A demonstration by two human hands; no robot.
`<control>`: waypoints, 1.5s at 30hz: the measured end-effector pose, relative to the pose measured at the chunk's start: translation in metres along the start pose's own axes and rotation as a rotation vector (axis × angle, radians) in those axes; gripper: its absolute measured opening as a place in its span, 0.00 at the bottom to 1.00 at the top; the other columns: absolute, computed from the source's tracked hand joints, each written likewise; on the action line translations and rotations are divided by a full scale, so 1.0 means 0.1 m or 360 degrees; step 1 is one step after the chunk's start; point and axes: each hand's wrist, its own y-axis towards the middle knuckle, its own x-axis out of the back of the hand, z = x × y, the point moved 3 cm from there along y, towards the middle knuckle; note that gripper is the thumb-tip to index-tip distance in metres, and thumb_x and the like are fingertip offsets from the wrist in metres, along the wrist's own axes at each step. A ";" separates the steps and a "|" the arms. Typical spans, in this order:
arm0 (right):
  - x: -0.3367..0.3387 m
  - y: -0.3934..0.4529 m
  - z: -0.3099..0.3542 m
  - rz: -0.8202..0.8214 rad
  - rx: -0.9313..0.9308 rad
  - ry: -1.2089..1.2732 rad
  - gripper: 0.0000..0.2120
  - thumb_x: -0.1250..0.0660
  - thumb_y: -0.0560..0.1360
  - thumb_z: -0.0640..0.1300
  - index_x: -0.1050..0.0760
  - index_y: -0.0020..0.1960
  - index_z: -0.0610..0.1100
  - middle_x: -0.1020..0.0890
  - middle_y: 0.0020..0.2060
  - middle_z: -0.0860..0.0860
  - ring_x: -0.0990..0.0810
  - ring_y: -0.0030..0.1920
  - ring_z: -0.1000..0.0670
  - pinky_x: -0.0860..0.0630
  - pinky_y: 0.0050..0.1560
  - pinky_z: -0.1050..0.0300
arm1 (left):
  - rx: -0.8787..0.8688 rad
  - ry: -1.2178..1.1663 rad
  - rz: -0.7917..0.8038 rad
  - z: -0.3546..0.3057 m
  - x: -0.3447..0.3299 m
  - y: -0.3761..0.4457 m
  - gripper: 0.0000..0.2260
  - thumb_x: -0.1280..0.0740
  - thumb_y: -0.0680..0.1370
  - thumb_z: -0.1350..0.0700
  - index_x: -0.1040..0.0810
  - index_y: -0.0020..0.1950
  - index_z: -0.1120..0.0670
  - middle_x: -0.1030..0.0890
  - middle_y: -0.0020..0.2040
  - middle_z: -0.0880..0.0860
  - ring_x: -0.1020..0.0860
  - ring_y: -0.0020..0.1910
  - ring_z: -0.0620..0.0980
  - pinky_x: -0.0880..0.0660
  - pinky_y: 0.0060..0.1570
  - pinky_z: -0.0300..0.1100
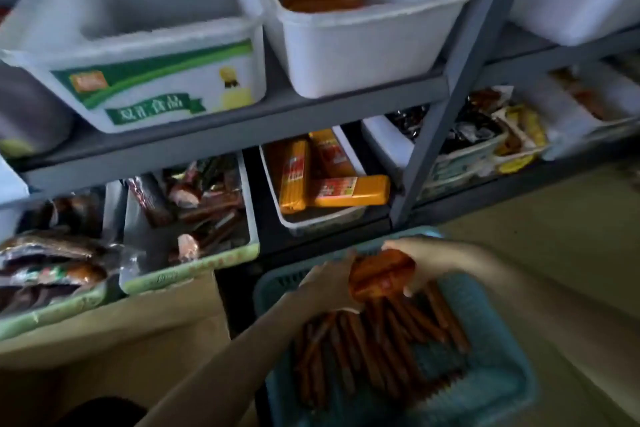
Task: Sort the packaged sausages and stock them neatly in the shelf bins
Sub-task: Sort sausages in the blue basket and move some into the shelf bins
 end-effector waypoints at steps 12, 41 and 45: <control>1.17 -0.55 0.56 -0.1433 0.0366 0.0172 0.20 0.30 0.73 0.38 0.28 0.63 0.43 0.21 0.46 0.53 0.20 0.45 0.52 0.24 0.42 0.59 | -0.0957 0.0076 -0.1725 -0.44 1.64 -0.72 0.13 0.37 0.73 0.65 0.30 0.57 0.59 0.23 0.47 0.56 0.24 0.45 0.51 0.28 0.45 0.40; 3.98 0.83 1.06 -0.0676 -0.0184 -0.0672 0.29 0.23 0.62 0.55 0.27 0.60 0.51 0.21 0.53 0.51 0.22 0.52 0.51 0.24 0.57 0.50 | -0.0014 0.0234 -0.1223 -0.25 3.95 0.10 0.30 0.52 0.67 0.43 0.35 0.66 0.53 0.25 0.61 0.55 0.31 0.64 0.55 0.42 0.63 0.43; 3.85 0.38 1.28 -0.1020 -0.0223 -0.0645 0.25 0.24 0.64 0.51 0.29 0.57 0.46 0.23 0.52 0.47 0.22 0.53 0.46 0.24 0.55 0.50 | -0.0037 0.0215 -0.1290 -0.24 3.93 0.10 0.27 0.50 0.69 0.43 0.35 0.64 0.54 0.24 0.59 0.55 0.30 0.63 0.55 0.41 0.61 0.43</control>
